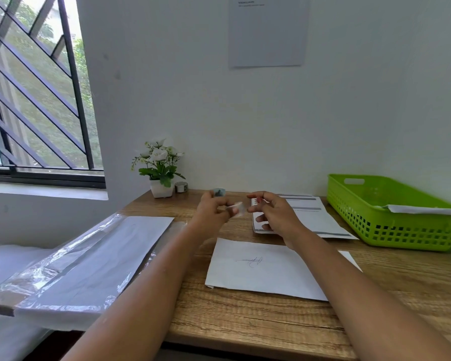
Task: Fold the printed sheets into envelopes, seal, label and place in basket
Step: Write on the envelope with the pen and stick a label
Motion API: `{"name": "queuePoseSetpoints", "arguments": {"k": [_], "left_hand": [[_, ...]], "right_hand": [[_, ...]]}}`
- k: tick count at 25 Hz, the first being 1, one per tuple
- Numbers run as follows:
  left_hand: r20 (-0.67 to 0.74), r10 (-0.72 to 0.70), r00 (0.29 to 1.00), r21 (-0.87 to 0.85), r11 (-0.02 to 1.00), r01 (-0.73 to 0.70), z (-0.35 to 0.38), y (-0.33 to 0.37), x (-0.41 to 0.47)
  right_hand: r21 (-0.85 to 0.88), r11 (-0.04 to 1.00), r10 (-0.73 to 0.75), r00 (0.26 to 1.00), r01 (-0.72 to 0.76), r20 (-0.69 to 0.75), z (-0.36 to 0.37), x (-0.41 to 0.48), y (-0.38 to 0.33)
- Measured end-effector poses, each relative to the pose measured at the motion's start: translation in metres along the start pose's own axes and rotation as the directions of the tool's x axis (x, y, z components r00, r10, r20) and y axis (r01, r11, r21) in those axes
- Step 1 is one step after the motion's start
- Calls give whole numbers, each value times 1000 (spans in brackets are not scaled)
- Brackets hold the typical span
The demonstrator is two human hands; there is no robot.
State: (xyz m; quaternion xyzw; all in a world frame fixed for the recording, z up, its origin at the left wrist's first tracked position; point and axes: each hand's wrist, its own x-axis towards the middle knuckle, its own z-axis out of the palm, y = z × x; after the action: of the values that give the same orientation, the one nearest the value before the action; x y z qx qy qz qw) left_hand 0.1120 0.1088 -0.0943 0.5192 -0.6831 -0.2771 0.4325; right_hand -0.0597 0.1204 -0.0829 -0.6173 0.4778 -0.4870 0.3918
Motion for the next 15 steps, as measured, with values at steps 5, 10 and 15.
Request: {"name": "queuePoseSetpoints", "arguments": {"k": [5, 10, 15], "left_hand": [[-117, 8, 993, 589, 806, 63, -14, -21, 3], [-269, 54, 962, 725, 669, 165, -15, -26, -1], [-181, 182, 967, 294, 948, -123, -2, 3, -6]], "right_hand": [[-137, 987, -75, 996, 81, 47, 0, -1, 3], [-174, 981, -76, 992, 92, 97, 0, -3, 6], [-169, 976, -125, 990, 135, 68, -5, -2, 0]]}}
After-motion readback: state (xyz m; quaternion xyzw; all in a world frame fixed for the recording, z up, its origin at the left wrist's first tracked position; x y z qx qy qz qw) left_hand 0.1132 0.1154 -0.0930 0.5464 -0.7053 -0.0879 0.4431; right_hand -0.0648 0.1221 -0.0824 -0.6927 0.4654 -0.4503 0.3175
